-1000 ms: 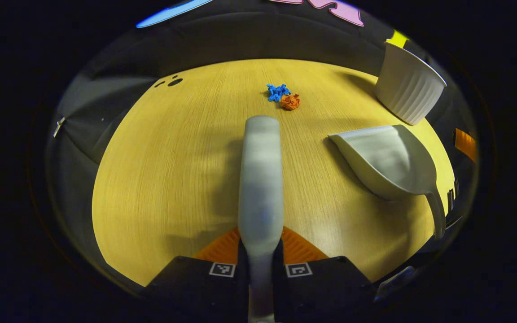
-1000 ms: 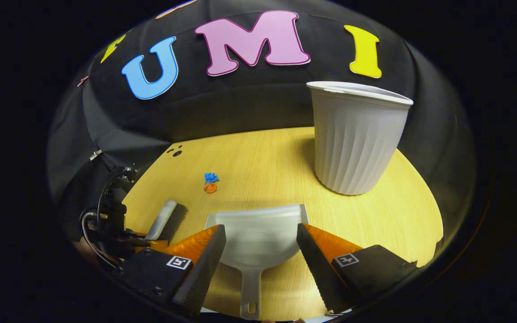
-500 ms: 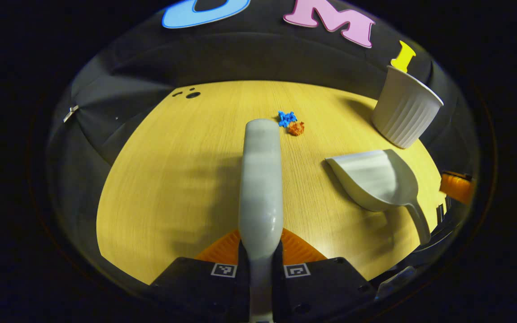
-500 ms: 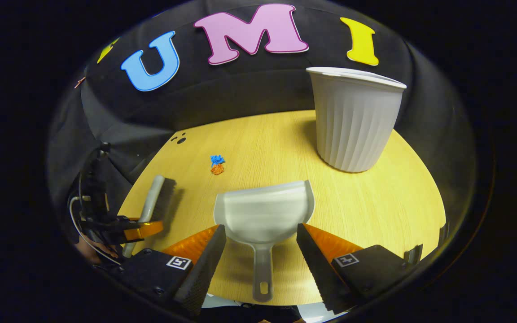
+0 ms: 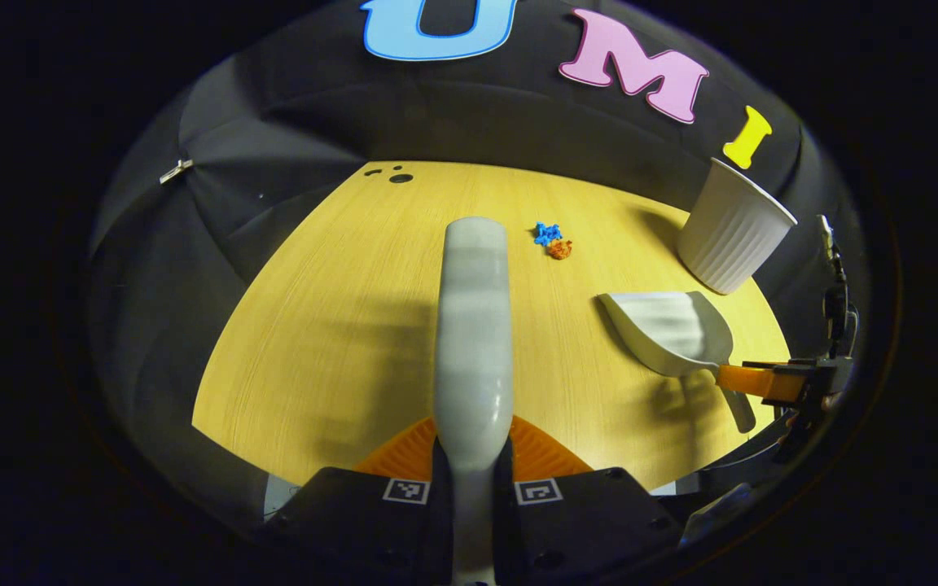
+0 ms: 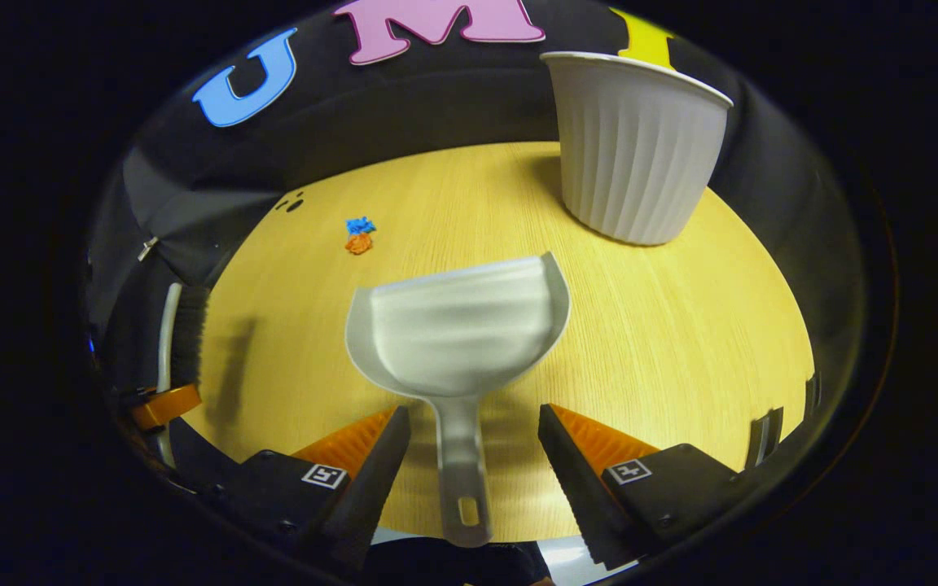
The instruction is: Pick up the small broom and dustpan from the desktop, sweep the trash into the dustpan with the broom, and then empty the trash into the garbage bin.
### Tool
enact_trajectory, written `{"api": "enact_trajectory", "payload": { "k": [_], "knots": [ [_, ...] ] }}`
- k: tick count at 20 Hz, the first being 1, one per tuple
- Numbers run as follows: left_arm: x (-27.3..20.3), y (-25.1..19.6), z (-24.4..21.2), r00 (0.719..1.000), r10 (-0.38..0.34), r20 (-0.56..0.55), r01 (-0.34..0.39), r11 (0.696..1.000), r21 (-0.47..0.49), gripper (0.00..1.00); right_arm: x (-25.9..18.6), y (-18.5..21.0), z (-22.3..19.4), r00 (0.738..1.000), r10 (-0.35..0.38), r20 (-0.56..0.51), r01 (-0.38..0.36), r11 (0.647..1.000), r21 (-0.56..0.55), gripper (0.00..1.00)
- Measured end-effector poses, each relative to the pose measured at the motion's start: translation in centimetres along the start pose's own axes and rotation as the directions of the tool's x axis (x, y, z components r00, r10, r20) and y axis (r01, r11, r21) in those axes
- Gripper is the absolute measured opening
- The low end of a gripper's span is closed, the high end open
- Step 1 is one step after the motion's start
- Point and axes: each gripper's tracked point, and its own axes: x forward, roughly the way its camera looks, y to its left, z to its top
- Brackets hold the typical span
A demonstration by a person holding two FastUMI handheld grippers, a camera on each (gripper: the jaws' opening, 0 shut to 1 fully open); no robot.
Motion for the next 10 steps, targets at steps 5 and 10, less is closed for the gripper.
{"api": "enact_trajectory", "payload": {
  "k": [5, 10],
  "knots": [
    [-0.3, 0.9, -0.8, 1.000, 0.017, -0.025, -0.017, 1.000, 0.008, 0.24, 3.3, 0.2, -1.5, 0.996, -0.042, -0.080, 0.037, 0.997, -0.062, 0.99],
    [0.6, 0.7, 0.6, 1.000, 0.009, -0.019, -0.008, 1.000, 0.010, 0.24, 4.9, 0.8, -1.4, 0.991, -0.053, -0.121, 0.043, 0.995, -0.085, 0.96]
  ]
}}
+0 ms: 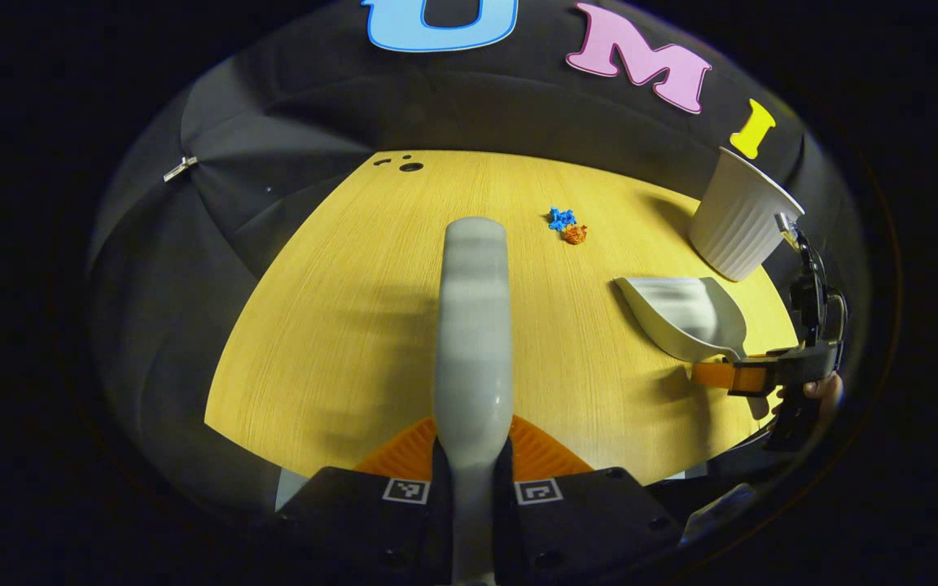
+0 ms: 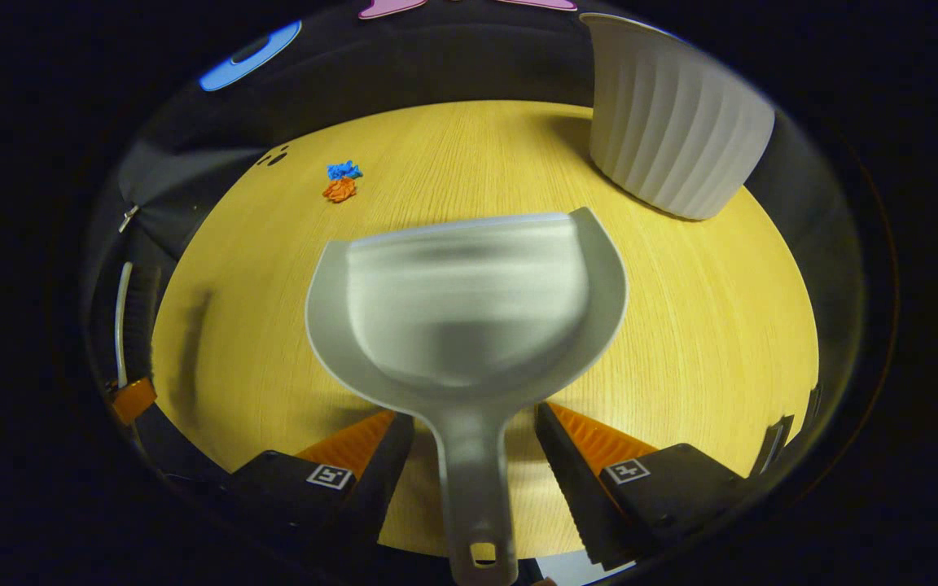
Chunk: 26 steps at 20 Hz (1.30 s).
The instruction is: Pick up the small broom and dustpan from the desktop, sweep the trash into the dustpan with the broom, and then empty the trash into the garbage bin.
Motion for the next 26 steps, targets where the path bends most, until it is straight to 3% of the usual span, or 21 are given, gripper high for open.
{"api": "enact_trajectory", "payload": {
  "k": [2, 3, 7, 8, 15, 16, 21, 23, 24, 25, 26],
  "knots": [
    [0.5, -0.2, 0.8, 1.000, -0.006, 0.001, 0.006, 1.000, 0.003, 0.24, 0.0, -0.2, 0.0, 1.000, -0.013, -0.008, 0.013, 1.000, -0.020, 0.92],
    [0.8, -0.3, 1.1, 1.000, -0.009, -0.001, 0.009, 1.000, 0.008, 0.24, 0.3, 0.0, 0.0, 1.000, -0.015, -0.015, 0.015, 0.999, -0.037, 0.85],
    [1.9, -1.4, 2.7, 0.999, -0.050, 0.009, 0.049, 0.998, 0.024, 0.24, 0.3, 0.2, 0.0, 1.000, -0.002, -0.028, -0.001, 0.992, -0.122, 0.54],
    [2.2, -1.7, 3.1, 0.998, -0.061, 0.007, 0.061, 0.998, 0.028, 0.24, 0.3, 0.1, -0.1, 0.999, 0.003, -0.036, -0.007, 0.993, -0.119, 0.39],
    [7.4, -1.9, 8.0, 0.998, -0.051, -0.037, 0.056, 0.991, 0.118, 0.24, 0.6, 0.1, 0.0, 0.987, 0.104, -0.122, -0.111, 0.993, -0.051, 0.41],
    [8.4, -1.8, 8.8, 0.998, -0.041, -0.045, 0.047, 0.988, 0.148, 0.24, 0.5, 0.1, 0.0, 0.984, 0.114, -0.134, -0.121, 0.992, -0.044, 0.37],
    [13.0, -3.2, 12.0, 0.992, -0.060, -0.109, 0.082, 0.975, 0.208, 0.24, -0.3, -1.0, 1.0, 0.982, 0.120, -0.145, -0.150, 0.964, -0.218, 0.35],
    [14.9, -3.4, 13.1, 0.991, -0.049, -0.125, 0.080, 0.965, 0.250, 0.24, -0.8, -1.4, 1.7, 0.981, 0.132, -0.140, -0.162, 0.961, -0.226, 0.39],
    [15.7, -3.5, 13.8, 0.991, -0.039, -0.127, 0.072, 0.960, 0.272, 0.24, -0.9, -1.6, 1.8, 0.980, 0.135, -0.146, -0.166, 0.960, -0.225, 0.35],
    [16.6, -3.7, 14.5, 0.991, -0.035, -0.131, 0.072, 0.955, 0.289, 0.24, -0.8, -1.9, 2.0, 0.979, 0.136, -0.150, -0.168, 0.959, -0.229, 0.39],
    [17.4, -3.9, 15.1, 0.990, -0.036, -0.136, 0.077, 0.950, 0.303, 0.24, -0.7, -2.0, 2.2, 0.979, 0.139, -0.151, -0.172, 0.958, -0.231, 0.35]
  ]
}}
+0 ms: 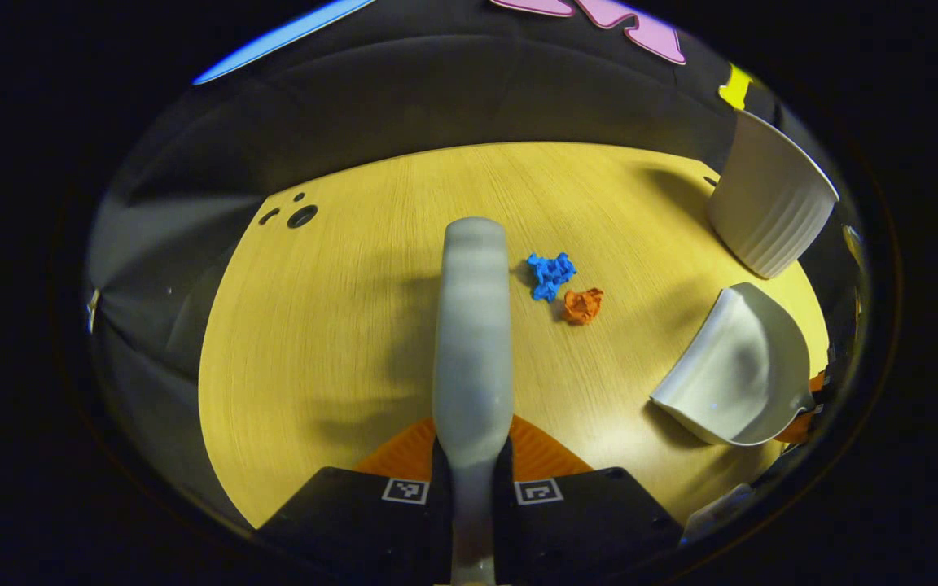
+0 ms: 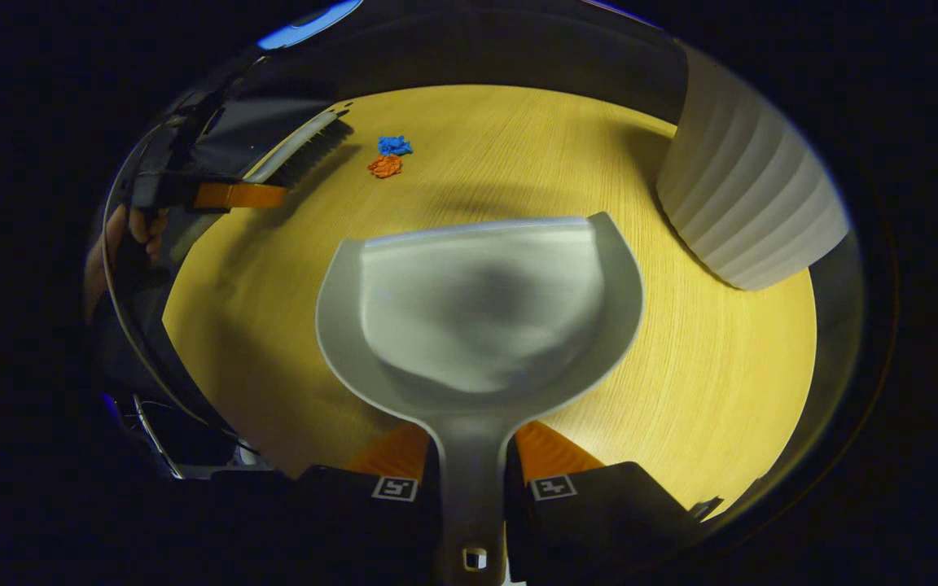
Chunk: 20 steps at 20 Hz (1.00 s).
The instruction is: Pick up the small broom and dustpan from the desktop, sweep the trash into the dustpan with the broom, and then empty the trash into the garbage bin.
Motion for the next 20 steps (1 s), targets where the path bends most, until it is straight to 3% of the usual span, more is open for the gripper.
{"api": "enact_trajectory", "payload": {
  "k": [4, 5, 6, 8, 11, 14, 15, 17, 20],
  "knots": [
    [3.0, 0.7, 2.8, 0.999, 0.011, -0.032, -0.007, 0.994, 0.108, 0.24, 0.1, -0.7, 0.2, 1.000, 0.019, -0.008, -0.019, 1.000, -0.025, 0.39],
    [3.6, 0.9, 3.4, 0.999, 0.017, -0.035, -0.011, 0.988, 0.152, 0.24, 0.0, -0.8, 0.4, 1.000, 0.020, 0.000, -0.020, 0.999, -0.031, 0.30],
    [4.2, 1.0, 3.9, 0.999, 0.025, -0.037, -0.018, 0.980, 0.201, 0.24, 0.0, -0.8, 0.4, 1.000, 0.029, 0.002, -0.029, 0.999, -0.040, 0.35],
    [4.9, 0.7, 4.3, 0.998, 0.014, -0.059, 0.003, 0.963, 0.268, 0.24, 0.1, -1.0, -0.1, 0.999, 0.043, -0.008, -0.043, 0.997, -0.066, 0.35],
    [5.5, -1.4, 4.5, 0.996, -0.041, -0.081, 0.068, 0.931, 0.359, 0.24, 0.2, -1.3, -0.1, 0.999, 0.051, -0.010, -0.052, 0.994, -0.100, 0.35],
    [5.6, -3.6, 4.7, 0.990, -0.097, -0.101, 0.134, 0.857, 0.498, 0.22, 0.5, -1.6, 0.0, 0.998, 0.057, -0.005, -0.058, 0.991, -0.123, 0.35],
    [5.4, -4.4, 4.6, 0.986, -0.116, -0.116, 0.160, 0.834, 0.527, 0.24, 0.3, -1.5, 0.1, 0.998, 0.059, -0.007, -0.060, 0.989, -0.137, 0.30],
    [4.8, -6.7, 4.0, 0.972, -0.175, -0.156, 0.232, 0.808, 0.541, 0.25, 0.4, -1.4, -0.3, 0.998, 0.067, -0.019, -0.069, 0.983, -0.171, 0.35],
    [3.6, -9.6, 1.7, 0.944, -0.242, -0.222, 0.325, 0.787, 0.524, 0.25, 0.4, -1.3, -0.4, 0.997, 0.069, -0.022, -0.072, 0.976, -0.206, 0.30]
  ]
}}
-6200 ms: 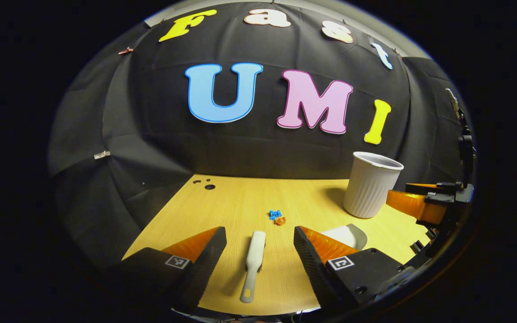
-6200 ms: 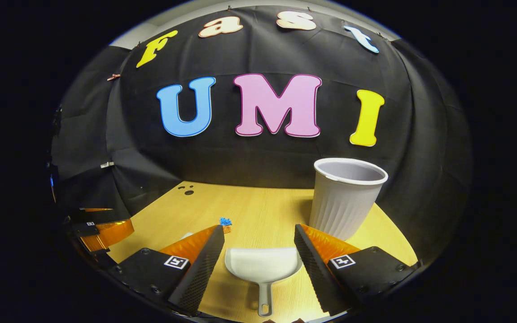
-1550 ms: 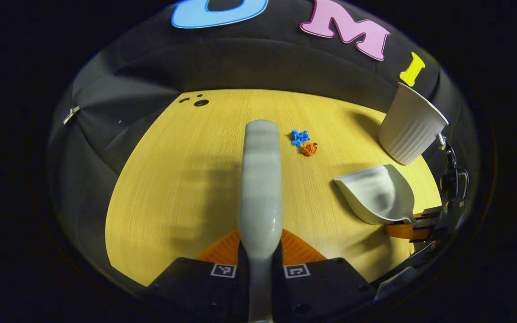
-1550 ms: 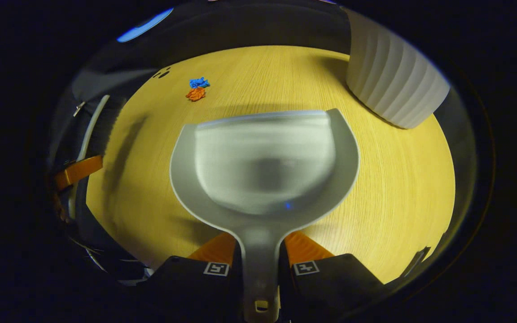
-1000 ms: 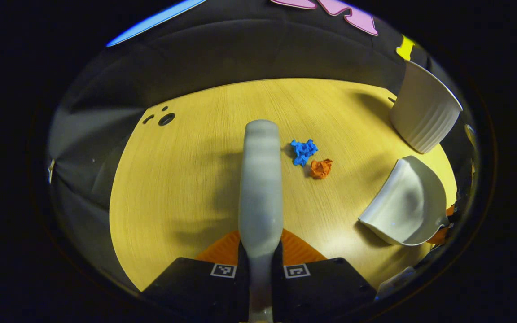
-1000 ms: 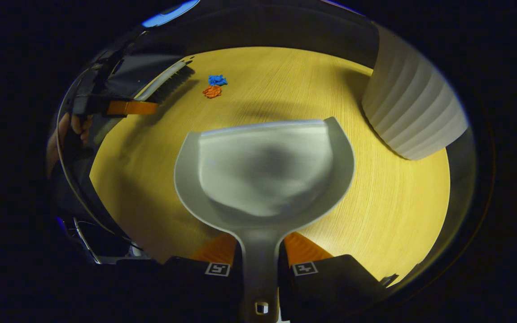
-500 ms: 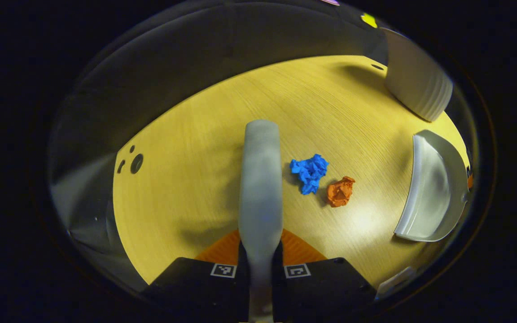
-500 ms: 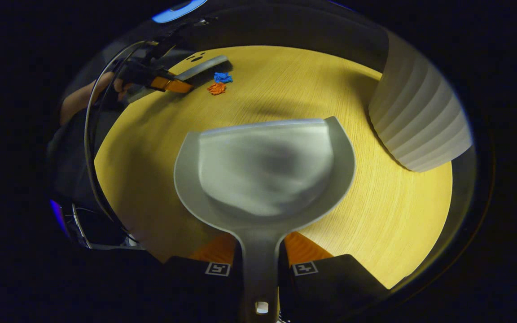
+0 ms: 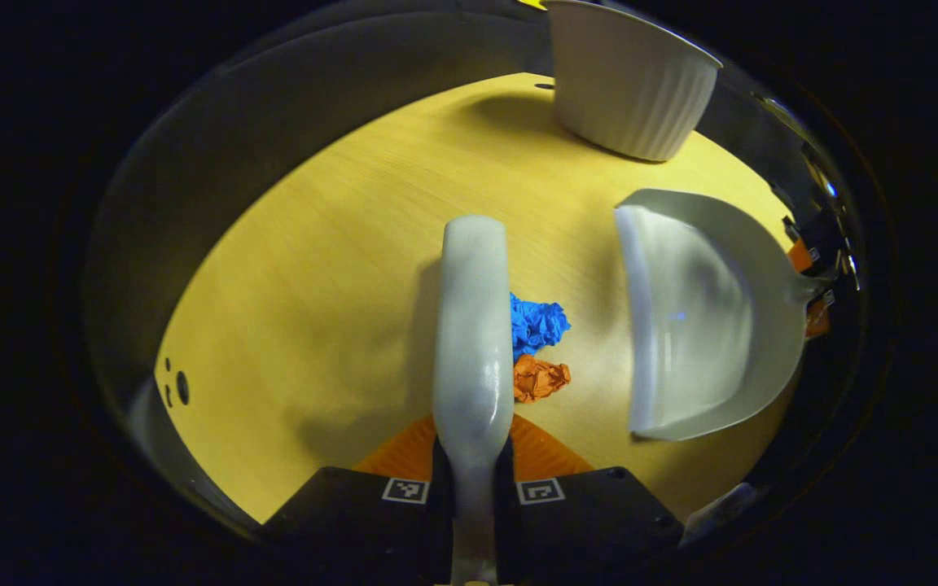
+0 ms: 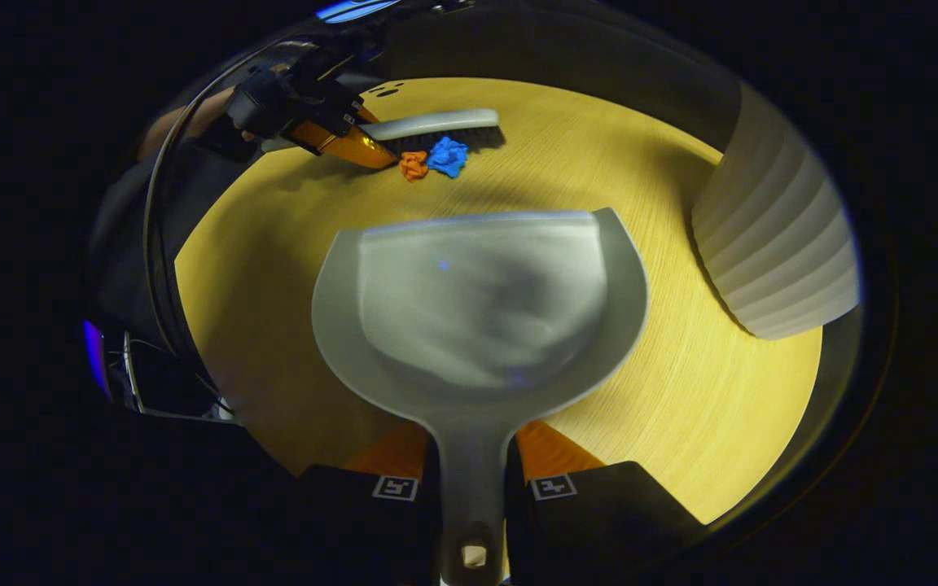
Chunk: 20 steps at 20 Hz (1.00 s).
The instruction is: Pick up the small broom and dustpan from the desktop, sweep the trash into the dustpan with the broom, and then empty the trash into the garbage bin.
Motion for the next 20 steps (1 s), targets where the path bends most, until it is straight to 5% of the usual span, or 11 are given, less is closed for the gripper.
{"api": "enact_trajectory", "payload": {
  "k": [6, 8, 12, 16, 20],
  "knots": [
    [-1.5, -8.9, -0.6, 0.969, -0.242, -0.044, 0.243, 0.970, 0.021, 0.25, 0.1, 0.3, -1.0, 1.000, 0.004, 0.007, -0.003, 0.999, -0.053, 0.35],
    [-2.0, -10.1, -0.6, 0.962, -0.266, -0.063, 0.269, 0.962, 0.043, 0.25, 0.2, 0.2, -1.2, 1.000, 0.003, 0.011, -0.002, 0.998, -0.057, 0.35],
    [-2.8, -11.1, -1.1, 0.968, -0.248, -0.036, 0.247, 0.969, -0.021, 0.25, 0.5, -0.1, -0.4, 0.999, -0.007, 0.048, 0.009, 1.000, -0.029, 0.35],
    [-4.8, -10.2, -1.3, 0.992, -0.111, 0.063, 0.118, 0.986, -0.119, 0.25, -0.5, -0.1, -0.4, 0.995, -0.026, 0.095, 0.028, 0.999, -0.020, 0.35],
    [-7.1, -9.3, -3.0, 0.992, 0.016, 0.125, 0.017, 0.965, -0.261, 0.25, -0.4, -0.1, -0.4, 0.992, -0.031, 0.124, 0.034, 0.999, -0.016, 0.39]
  ]
}}
